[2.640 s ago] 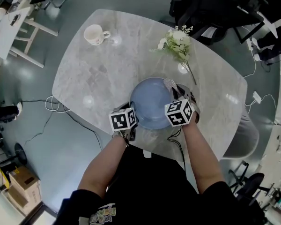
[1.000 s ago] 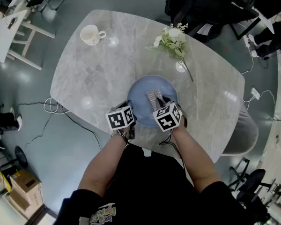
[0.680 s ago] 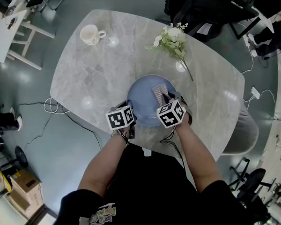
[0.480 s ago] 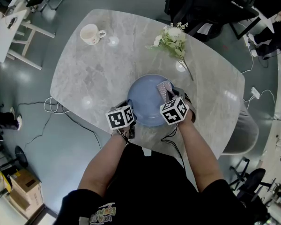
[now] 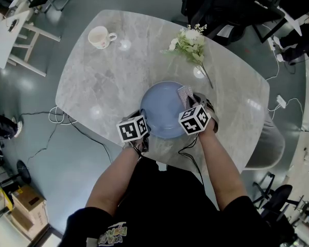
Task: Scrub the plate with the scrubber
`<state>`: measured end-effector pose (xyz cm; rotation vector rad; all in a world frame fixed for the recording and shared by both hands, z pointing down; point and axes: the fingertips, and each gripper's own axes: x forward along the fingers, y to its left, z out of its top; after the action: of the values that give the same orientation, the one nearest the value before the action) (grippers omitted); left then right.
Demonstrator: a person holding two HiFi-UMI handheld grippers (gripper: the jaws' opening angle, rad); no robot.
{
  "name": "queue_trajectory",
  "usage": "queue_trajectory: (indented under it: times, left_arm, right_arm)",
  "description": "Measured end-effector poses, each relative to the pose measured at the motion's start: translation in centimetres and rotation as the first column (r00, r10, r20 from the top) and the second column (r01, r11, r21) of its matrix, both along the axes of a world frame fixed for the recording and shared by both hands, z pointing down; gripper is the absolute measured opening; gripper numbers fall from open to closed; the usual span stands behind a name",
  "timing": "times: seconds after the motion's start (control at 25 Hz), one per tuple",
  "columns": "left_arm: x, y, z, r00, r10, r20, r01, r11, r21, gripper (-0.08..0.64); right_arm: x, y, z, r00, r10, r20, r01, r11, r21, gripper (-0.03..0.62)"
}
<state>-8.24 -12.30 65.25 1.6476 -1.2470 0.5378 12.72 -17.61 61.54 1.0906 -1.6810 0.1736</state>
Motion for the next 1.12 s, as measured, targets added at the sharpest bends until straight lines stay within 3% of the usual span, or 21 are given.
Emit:
queue_trajectory:
  times: [0.16, 0.44, 0.64, 0.8, 0.96, 1.12]
  left_arm:
    - [0.0, 0.0, 0.0, 1.0, -0.003, -0.002, 0.003, 1.0, 0.0, 0.032]
    - [0.0, 0.0, 0.0, 1.0, -0.018, -0.005, 0.018, 1.0, 0.0, 0.031]
    - [0.0, 0.0, 0.0, 1.0, -0.022, -0.001, 0.022, 1.0, 0.004, 0.032]
    - [0.0, -0.1, 0.0, 1.0, -0.029, 0.002, 0.029, 1.0, 0.007, 0.032]
    - [-0.1, 0.1, -0.1, 0.999, -0.039, 0.001, 0.039, 0.999, 0.009, 0.031]
    - [0.0, 0.1, 0.0, 0.999, -0.052, -0.004, 0.052, 0.999, 0.007, 0.031]
  right_arm:
    - [0.1, -0.3, -0.9, 0.999, 0.024, 0.028, -0.025, 0.999, 0.034, 0.078]
    - [-0.8, 0.2, -3.0, 0.982, 0.072, 0.175, -0.082, 0.995, 0.053, 0.077]
    - [-3.4, 1.7, -3.4, 0.927, 0.112, 0.359, -0.116, 0.993, -0.009, 0.077]
    - [-6.9, 4.3, -3.9, 0.873, 0.12, 0.472, -0.09, 0.992, -0.086, 0.077]
    - [-10.8, 7.2, -3.5, 0.839, 0.102, 0.534, -0.025, 0.988, -0.15, 0.077]
    - [-13.0, 8.9, -2.5, 0.829, 0.102, 0.549, 0.015, 0.979, -0.203, 0.077]
